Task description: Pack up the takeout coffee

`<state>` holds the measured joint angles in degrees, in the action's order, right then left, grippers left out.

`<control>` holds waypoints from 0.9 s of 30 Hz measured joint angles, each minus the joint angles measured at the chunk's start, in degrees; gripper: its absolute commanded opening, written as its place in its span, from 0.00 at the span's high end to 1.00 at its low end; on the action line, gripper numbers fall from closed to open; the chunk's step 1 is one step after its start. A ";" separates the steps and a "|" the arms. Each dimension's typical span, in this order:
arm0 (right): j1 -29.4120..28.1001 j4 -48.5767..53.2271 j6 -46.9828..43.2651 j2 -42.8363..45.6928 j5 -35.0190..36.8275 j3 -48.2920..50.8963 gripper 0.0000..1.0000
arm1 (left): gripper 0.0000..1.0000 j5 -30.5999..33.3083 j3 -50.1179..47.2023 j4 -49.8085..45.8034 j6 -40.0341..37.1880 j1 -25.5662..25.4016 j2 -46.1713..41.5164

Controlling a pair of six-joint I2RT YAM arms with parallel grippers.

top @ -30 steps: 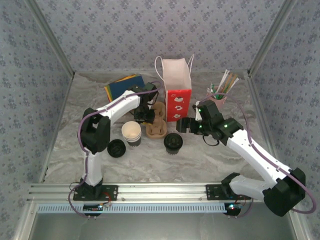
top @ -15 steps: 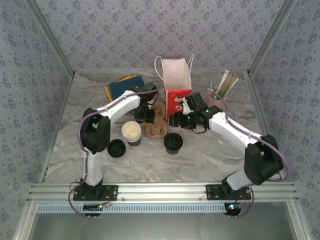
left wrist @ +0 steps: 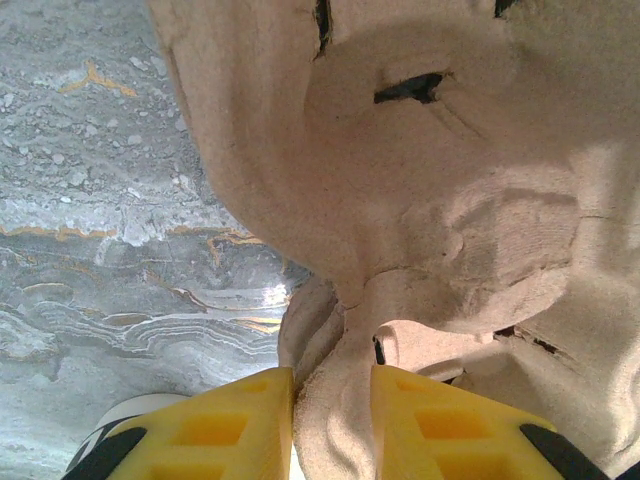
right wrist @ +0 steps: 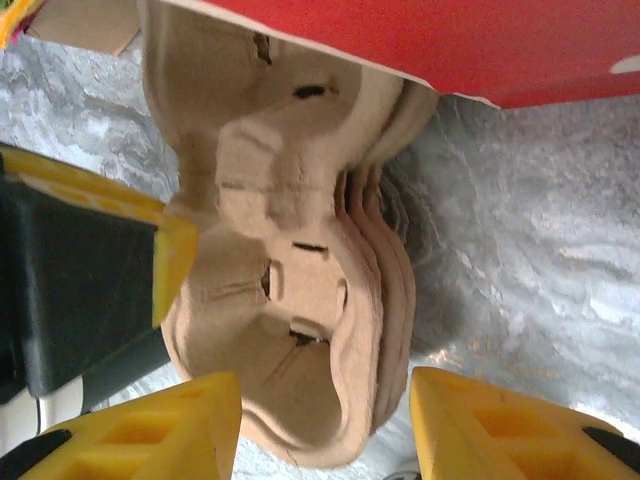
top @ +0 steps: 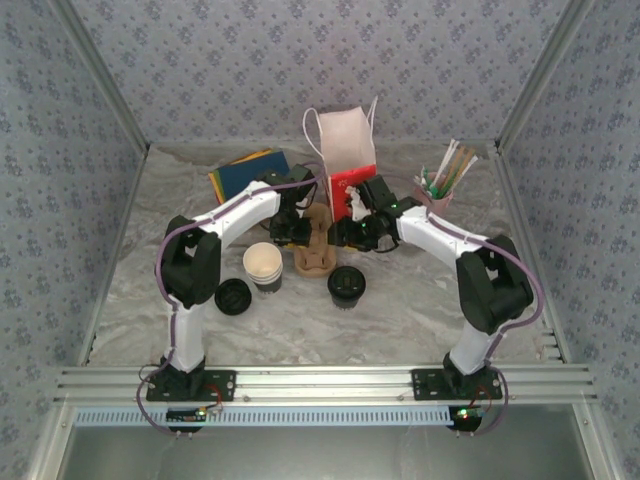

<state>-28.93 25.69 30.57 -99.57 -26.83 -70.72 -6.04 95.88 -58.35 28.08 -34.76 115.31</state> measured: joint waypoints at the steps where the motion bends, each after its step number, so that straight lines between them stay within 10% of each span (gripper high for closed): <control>1: 0.11 0.00 -0.17 -0.42 0.04 -0.57 0.51 | 0.73 0.00 0.00 0.02 0.00 0.00 0.00; 27: -1.22 1.86 -2.49 -1.92 -1.11 0.24 0.57 | 0.73 -0.07 0.00 0.04 0.35 0.00 0.00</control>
<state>-30.15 27.55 28.08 -101.49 -27.94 -70.48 -6.11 95.88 -58.30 28.42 -34.76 115.31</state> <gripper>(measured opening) 0.430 0.271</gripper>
